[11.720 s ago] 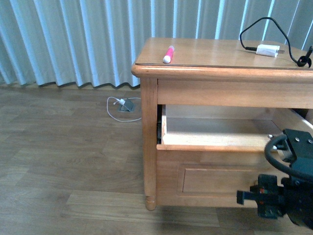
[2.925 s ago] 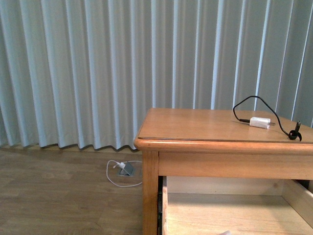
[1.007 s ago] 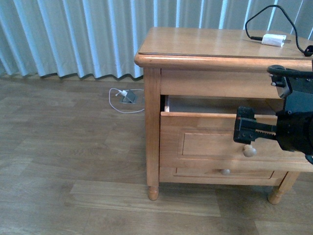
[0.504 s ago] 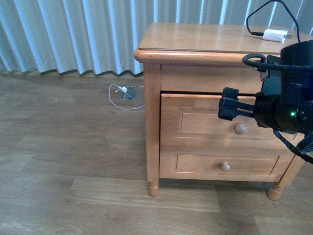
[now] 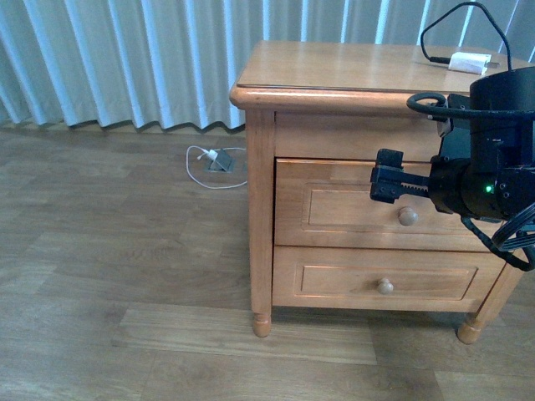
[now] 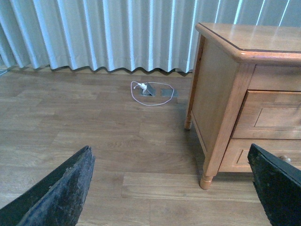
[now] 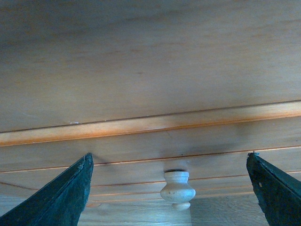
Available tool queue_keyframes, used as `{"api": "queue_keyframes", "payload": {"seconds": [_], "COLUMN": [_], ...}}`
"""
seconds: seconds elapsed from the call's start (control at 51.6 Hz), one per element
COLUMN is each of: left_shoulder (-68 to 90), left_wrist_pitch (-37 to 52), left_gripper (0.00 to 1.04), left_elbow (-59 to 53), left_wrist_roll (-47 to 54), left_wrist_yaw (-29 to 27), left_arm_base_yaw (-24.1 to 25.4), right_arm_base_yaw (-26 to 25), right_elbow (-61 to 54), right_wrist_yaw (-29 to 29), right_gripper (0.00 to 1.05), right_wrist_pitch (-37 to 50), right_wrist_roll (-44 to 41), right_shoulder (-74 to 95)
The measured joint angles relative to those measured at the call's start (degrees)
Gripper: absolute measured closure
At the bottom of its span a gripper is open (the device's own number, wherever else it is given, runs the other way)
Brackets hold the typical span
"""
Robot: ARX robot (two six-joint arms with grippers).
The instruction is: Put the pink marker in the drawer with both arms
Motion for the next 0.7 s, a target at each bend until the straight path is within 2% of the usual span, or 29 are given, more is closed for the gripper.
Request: {"api": "queue_keyframes", "payload": {"seconds": [0.368, 0.697], "left_shoulder": [0.00, -0.02], "left_wrist_pitch": [0.00, 0.00], "left_gripper": [0.06, 0.06], "left_elbow": [0.00, 0.00], "left_wrist_roll": [0.00, 0.02], "left_wrist_yaw": [0.02, 0.00], "left_arm_base_yaw": [0.00, 0.00], "right_arm_base_yaw": [-0.79, -0.55], "right_elbow": [-7.48, -23.10], "right_wrist_yaw": [-1.05, -5.60], "right_gripper": [0.08, 0.08], "right_wrist_pitch": [-5.92, -13.42], "right_wrist_roll": [-0.92, 0.59], "right_shoulder": [-9.16, -34.97]}}
